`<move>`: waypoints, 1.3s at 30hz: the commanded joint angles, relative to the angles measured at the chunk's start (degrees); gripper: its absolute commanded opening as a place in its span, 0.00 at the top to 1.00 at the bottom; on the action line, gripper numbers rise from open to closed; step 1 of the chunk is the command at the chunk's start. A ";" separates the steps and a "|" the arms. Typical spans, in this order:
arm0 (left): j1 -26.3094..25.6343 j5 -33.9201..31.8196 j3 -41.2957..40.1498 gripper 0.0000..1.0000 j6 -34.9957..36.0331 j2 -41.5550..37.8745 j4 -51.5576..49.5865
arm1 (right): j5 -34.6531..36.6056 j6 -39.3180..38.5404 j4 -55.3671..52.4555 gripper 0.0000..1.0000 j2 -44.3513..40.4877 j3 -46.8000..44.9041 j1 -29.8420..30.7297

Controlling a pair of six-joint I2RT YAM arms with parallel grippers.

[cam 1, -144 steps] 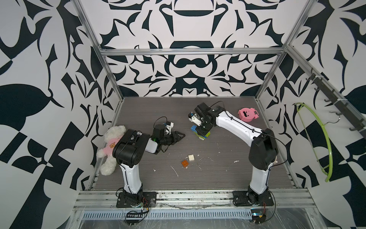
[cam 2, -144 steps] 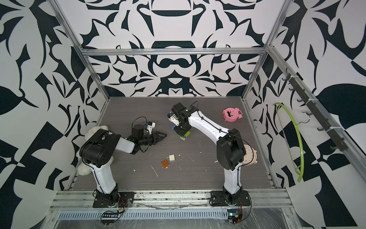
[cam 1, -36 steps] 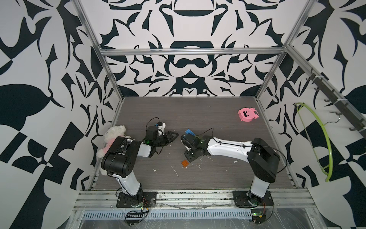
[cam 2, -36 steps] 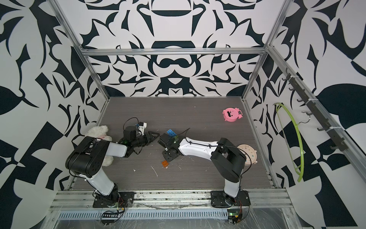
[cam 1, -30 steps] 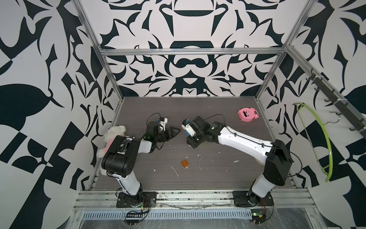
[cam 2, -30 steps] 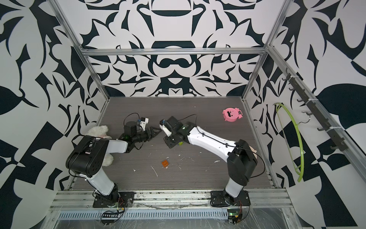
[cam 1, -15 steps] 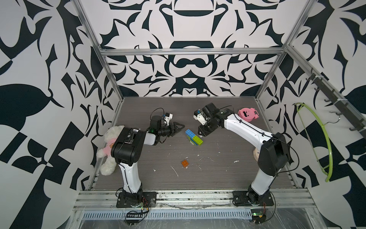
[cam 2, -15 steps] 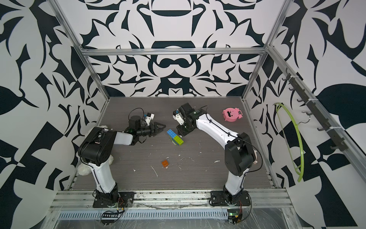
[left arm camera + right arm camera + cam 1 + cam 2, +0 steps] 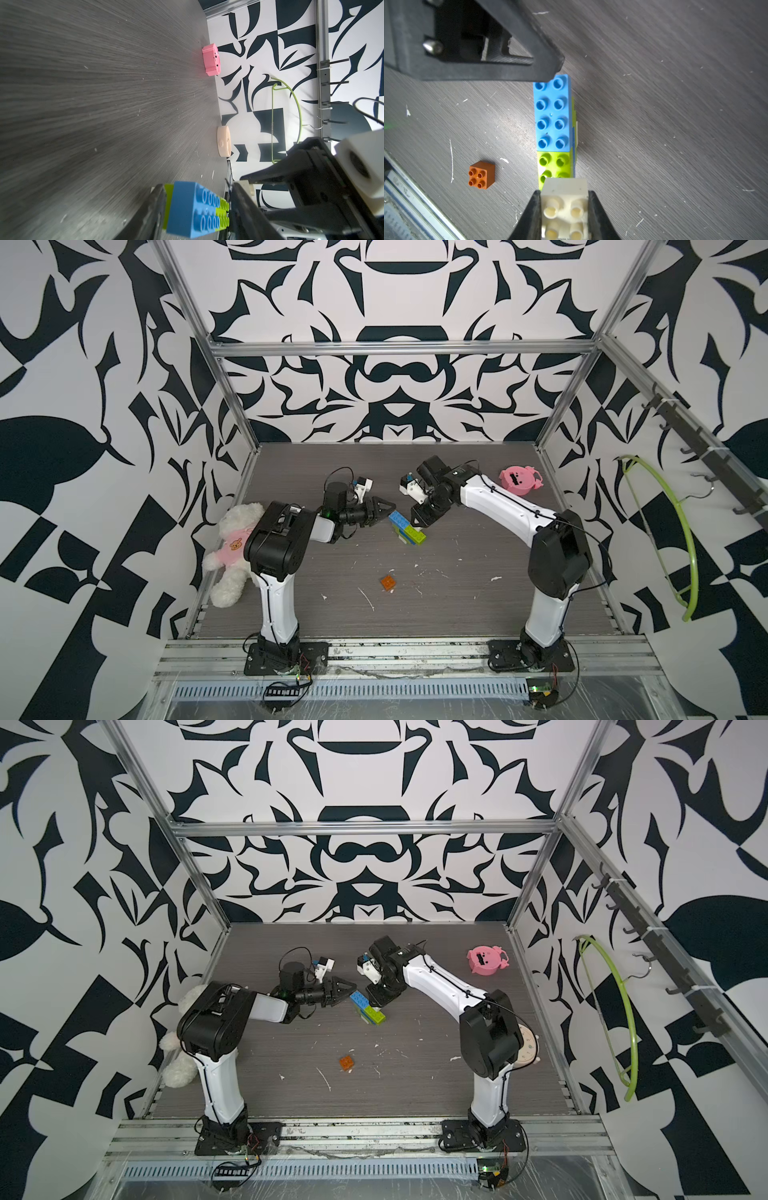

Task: Assemble a heart with lego
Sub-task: Assemble the lego brick with the lego brick.

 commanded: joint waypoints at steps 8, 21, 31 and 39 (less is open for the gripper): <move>-1.04 -0.31 -1.65 0.53 -1.23 1.43 3.92 | -0.76 -1.84 -1.79 0.77 -0.35 1.12 1.34; -1.24 -0.89 -2.13 0.56 -1.29 1.44 4.32 | 3.54 -2.50 -2.03 0.77 0.73 0.16 2.70; -1.23 -1.06 -2.29 0.56 -1.12 1.36 4.10 | 4.03 -3.08 -1.79 0.77 2.20 0.33 2.95; -1.13 -1.13 -2.29 0.56 -0.83 1.34 3.71 | 2.99 -2.57 -0.87 0.77 1.92 -0.21 3.47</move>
